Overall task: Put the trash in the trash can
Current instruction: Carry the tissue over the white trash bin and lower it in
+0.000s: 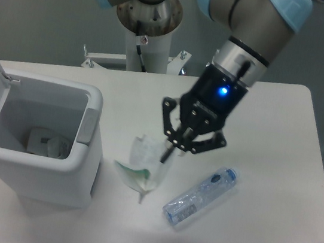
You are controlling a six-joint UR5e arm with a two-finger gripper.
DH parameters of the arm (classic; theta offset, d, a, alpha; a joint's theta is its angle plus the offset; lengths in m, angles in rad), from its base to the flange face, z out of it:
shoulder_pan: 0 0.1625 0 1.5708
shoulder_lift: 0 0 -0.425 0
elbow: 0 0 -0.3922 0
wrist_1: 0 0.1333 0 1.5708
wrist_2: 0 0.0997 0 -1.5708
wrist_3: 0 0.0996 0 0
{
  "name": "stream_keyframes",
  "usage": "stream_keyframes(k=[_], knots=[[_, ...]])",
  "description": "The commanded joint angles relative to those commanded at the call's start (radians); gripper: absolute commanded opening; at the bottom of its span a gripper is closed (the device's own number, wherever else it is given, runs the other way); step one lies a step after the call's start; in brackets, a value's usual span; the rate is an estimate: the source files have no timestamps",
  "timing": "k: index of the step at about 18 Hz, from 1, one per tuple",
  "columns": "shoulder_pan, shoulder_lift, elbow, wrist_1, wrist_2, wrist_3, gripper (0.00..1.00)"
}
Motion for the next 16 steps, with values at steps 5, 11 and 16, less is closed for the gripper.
stream_keyframes(k=[5, 11, 16], knots=[[-0.069, 0.048, -0.029, 0.005, -0.035, -0.014, 0.00], [-0.098, 0.072, -0.081, 0.011, -0.038, -0.006, 0.02], [-0.111, 0.094, -0.136, 0.014, -0.038, 0.004, 0.47]])
